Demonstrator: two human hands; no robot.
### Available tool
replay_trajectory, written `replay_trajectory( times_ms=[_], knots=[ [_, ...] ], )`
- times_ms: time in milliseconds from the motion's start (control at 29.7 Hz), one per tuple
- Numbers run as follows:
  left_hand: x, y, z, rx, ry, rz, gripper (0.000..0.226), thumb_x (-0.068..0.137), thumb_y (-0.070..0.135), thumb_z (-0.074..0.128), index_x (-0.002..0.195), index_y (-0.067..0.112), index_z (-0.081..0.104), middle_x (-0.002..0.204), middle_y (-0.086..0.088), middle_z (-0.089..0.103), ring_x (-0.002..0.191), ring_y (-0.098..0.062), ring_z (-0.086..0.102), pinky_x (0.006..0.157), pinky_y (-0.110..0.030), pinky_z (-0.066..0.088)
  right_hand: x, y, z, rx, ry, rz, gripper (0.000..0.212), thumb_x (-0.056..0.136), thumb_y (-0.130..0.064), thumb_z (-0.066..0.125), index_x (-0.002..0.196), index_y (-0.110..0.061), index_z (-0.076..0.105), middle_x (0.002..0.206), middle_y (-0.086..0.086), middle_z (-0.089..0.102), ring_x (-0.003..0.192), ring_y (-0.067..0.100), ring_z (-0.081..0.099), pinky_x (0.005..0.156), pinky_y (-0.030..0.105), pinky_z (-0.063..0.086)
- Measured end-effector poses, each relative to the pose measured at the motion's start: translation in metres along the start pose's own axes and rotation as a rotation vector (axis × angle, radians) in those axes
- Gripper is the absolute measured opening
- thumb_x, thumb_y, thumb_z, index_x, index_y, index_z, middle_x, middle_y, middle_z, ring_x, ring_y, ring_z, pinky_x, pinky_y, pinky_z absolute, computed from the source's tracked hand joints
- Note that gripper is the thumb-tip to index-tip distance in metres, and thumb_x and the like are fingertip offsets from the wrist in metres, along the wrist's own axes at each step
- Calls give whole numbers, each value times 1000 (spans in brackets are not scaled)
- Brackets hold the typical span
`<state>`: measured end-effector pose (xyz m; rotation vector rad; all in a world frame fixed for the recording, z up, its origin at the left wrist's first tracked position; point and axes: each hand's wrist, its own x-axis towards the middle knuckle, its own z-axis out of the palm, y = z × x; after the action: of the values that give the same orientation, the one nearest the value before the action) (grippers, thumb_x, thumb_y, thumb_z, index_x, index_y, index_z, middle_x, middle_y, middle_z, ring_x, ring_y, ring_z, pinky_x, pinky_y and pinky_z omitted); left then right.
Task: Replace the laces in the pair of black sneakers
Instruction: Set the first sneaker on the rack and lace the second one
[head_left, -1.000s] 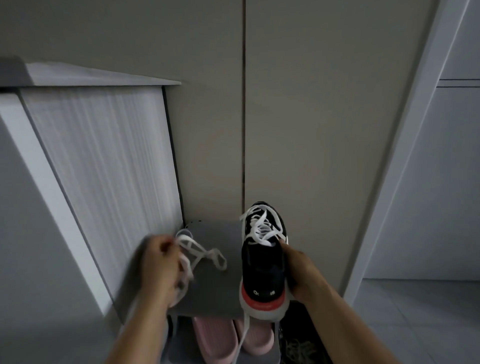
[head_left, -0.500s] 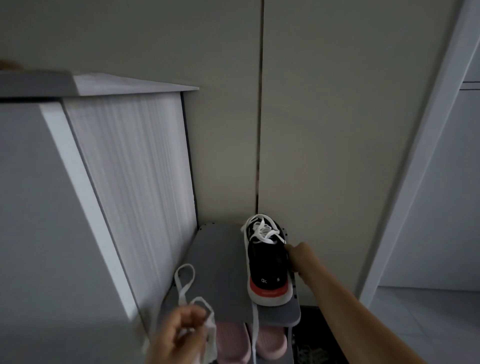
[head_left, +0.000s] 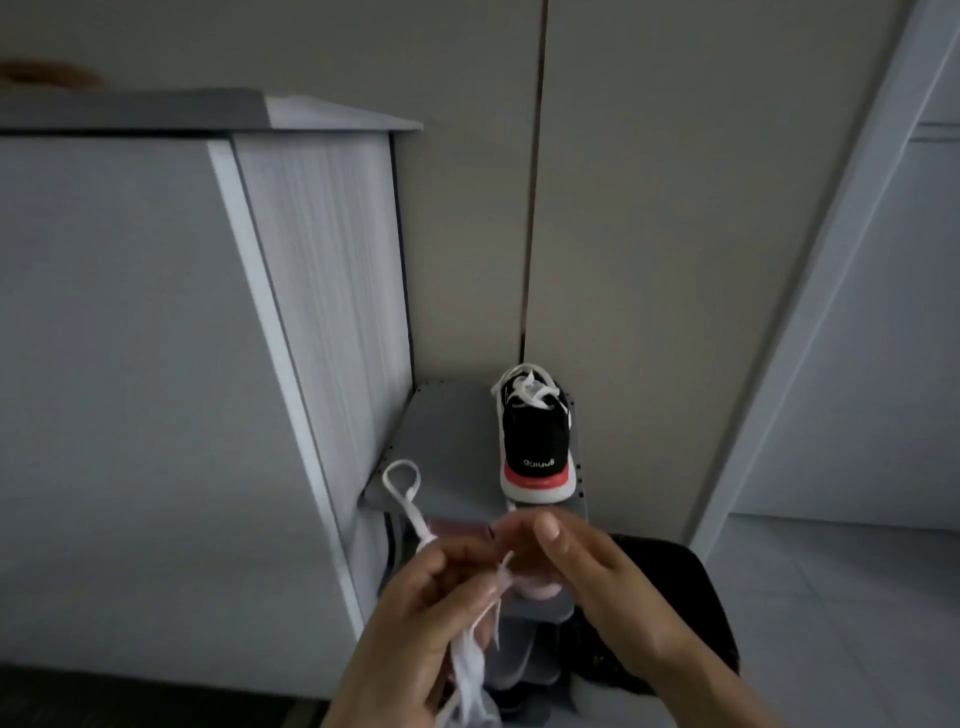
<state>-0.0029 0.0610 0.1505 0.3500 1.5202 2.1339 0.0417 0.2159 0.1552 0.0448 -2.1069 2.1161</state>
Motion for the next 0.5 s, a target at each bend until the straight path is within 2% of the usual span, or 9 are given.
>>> replay_trajectory(
  times_ms=[34, 67, 168, 235, 269, 336, 403, 471, 504],
  knots=[
    [-5, -2, 2, -10, 1, -24, 18, 59, 9, 78, 75, 10, 71, 76, -20, 66, 67, -23, 60, 56, -23, 47, -14, 5, 6, 83, -90, 72, 35, 86, -38, 55, 90, -5, 66, 77, 5, 68, 73, 17, 62, 68, 22, 50],
    [-11, -3, 1, -17, 11, -39, 18, 62, 6, 79, 78, 8, 69, 75, -18, 66, 67, -20, 62, 54, -23, 48, -27, 10, 9, 117, -106, 122, 34, 81, -41, 63, 85, -7, 68, 72, 6, 65, 66, 18, 59, 62, 23, 48],
    [-30, -6, -7, 2, -13, -150, 17, 65, 2, 73, 81, 4, 66, 67, -14, 63, 56, -13, 61, 48, -18, 46, -57, 31, 6, 165, 4, 233, 27, 62, -42, 79, 66, -18, 68, 59, 1, 57, 51, 9, 50, 49, 20, 42],
    [-41, -14, -13, -2, -19, -256, 20, 65, 0, 71, 84, 2, 64, 64, -13, 59, 46, -11, 54, 40, -16, 41, -74, 33, 0, 201, -9, 303, 37, 57, -46, 82, 68, -14, 67, 55, 1, 52, 44, 9, 45, 45, 20, 39],
    [-45, -18, -16, -19, 12, -282, 20, 65, 2, 67, 85, 2, 63, 63, -13, 58, 42, -9, 48, 38, -15, 37, -82, 30, -4, 181, -40, 344, 40, 61, -46, 78, 73, -10, 66, 53, -2, 50, 44, 7, 43, 44, 19, 38],
    [-51, -24, -19, -77, 75, -271, 17, 68, 2, 61, 84, 2, 61, 61, -10, 56, 38, -7, 40, 36, -14, 31, -96, 25, -9, 41, -159, 460, 37, 67, -41, 70, 82, -8, 64, 54, -10, 51, 47, 2, 43, 46, 18, 38],
    [-53, -30, -24, -76, 144, -231, 9, 78, -3, 58, 85, 0, 59, 61, -8, 56, 37, -5, 44, 36, -13, 35, -106, 24, -14, -201, -283, 548, 24, 69, -37, 72, 83, -18, 68, 59, -14, 55, 54, 0, 47, 52, 17, 41],
    [-51, -36, -33, 52, 221, -194, 7, 84, -4, 55, 85, 2, 59, 62, -6, 58, 42, -3, 53, 45, -14, 41, -111, 22, -18, -395, -273, 572, 10, 80, -32, 71, 79, -22, 68, 61, -10, 58, 56, 2, 49, 55, 17, 42],
    [-51, -40, -39, 149, 247, -171, 8, 86, -3, 56, 84, 4, 60, 62, -4, 60, 47, -2, 56, 51, -17, 42, -112, 21, -20, -412, -222, 573, 12, 85, -28, 66, 79, -18, 68, 57, -8, 55, 53, 4, 47, 53, 16, 40]
  ],
)
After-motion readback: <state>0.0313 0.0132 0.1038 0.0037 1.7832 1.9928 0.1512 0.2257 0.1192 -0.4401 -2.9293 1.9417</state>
